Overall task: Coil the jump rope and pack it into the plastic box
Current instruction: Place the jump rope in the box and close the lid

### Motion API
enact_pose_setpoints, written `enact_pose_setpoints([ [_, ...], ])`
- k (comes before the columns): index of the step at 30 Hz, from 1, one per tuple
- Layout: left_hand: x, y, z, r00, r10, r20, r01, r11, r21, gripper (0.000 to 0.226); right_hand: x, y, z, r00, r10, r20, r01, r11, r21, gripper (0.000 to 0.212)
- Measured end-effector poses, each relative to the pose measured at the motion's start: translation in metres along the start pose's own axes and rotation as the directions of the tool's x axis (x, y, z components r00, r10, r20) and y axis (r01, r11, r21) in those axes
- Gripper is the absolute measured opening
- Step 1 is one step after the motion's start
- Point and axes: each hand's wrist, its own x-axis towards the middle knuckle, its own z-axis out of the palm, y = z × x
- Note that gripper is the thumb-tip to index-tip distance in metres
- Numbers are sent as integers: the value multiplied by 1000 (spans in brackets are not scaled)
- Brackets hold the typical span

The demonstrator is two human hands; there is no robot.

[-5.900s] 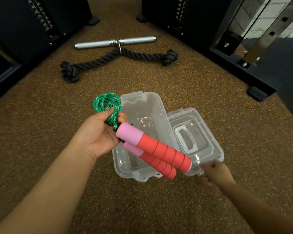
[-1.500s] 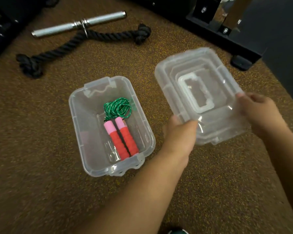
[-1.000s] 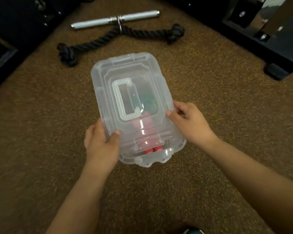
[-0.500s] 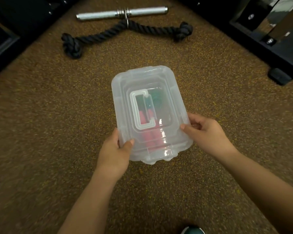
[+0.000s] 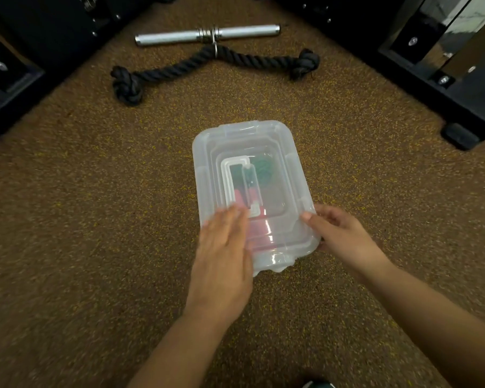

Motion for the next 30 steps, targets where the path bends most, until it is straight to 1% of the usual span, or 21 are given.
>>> enact_pose_setpoints([
  [1, -3, 2, 4, 995, 67, 79, -67, 998, 5, 63, -2, 7, 2, 999, 45, -12, -45, 999, 31, 40],
  [2, -7, 3, 8, 985, 99, 142, -102, 995, 17, 70, -6, 15, 4, 995, 95, 15, -95, 994, 59, 45],
  [5, -11, 0, 14, 969, 105, 223, -132, 985, 112, 101, -18, 31, 18, 954, 224, 199, -262, 945, 194, 54],
  [7, -9, -2, 13, 964, 89, 251, -126, 983, 135, 115, -24, 33, 22, 933, 261, 249, -318, 921, 224, 54],
  [10, -7, -3, 10, 958, 89, 272, -127, 984, 126, 120, -29, 35, 20, 919, 293, 264, -349, 915, 201, 54],
  [12, -7, -4, 10, 963, 92, 255, -125, 985, 116, 114, -33, 37, 19, 917, 291, 274, -361, 897, 257, 54],
  [14, -7, -4, 11, 971, 112, 210, -133, 987, 90, 103, -38, 40, 20, 942, 255, 220, -314, 899, 304, 54],
  [15, -6, -5, 11, 974, 122, 191, -138, 988, 72, 98, -40, 42, 21, 961, 220, 167, -259, 927, 271, 56],
  [16, -5, -5, 11, 975, 124, 183, -136, 989, 55, 93, -43, 43, 22, 982, 159, 103, -176, 968, 181, 61],
  [17, -5, -5, 10, 975, 123, 183, -132, 990, 39, 91, -45, 44, 22, 997, 60, 42, -62, 997, 53, 69],
  [18, -5, -5, 10, 975, 120, 185, -127, 991, 29, 90, -47, 45, 20, 997, -75, 5, 75, 993, -92, 77],
  [19, -5, -5, 10, 976, 118, 186, -125, 992, 25, 89, -48, 45, 16, 978, -209, -2, 202, 949, -243, 84],
  [20, -5, -6, 9, 976, 116, 185, -123, 992, 25, 89, -49, 45, 11, 943, -332, 32, 316, 857, -407, 89],
  [21, -5, -7, 9, 976, 118, 184, -124, 992, 25, 89, -49, 45, 5, 887, -449, 102, 419, 694, -586, 90],
  [22, -5, -8, 9, 975, 123, 184, -129, 991, 22, 89, -45, 47, -1, 807, -554, 206, 502, 458, -734, 87],
  [23, -4, -8, 9, 974, 128, 186, -133, 991, 15, 89, -39, 49, -4, 719, -616, 321, 555, 231, -799, 83],
  [24, -4, -9, 9, 973, 132, 190, -136, 991, 7, 88, -34, 47, -4, 663, -622, 417, 583, 80, -808, 81],
  [25, -3, -10, 9, 972, 136, 194, -138, 990, -2, 87, -28, 45, -3, 634, -605, 481, 603, -3, -798, 79],
  [26, -2, -10, 8, 970, 139, 198, -140, 990, -10, 85, -23, 41, 0, 612, -596, 520, 622, -42, -782, 78],
  [28, -2, -10, 8, 970, 145, 195, -143, 989, -23, 84, -15, 36, 2, 574, -604, 553, 646, -82, -759, 72],
  [30, -1, -10, 7, 970, 153, 190, -149, 988, -34, 84, -13, 33, 1, 557, -607, 567, 655, -99, -749, 67],
])
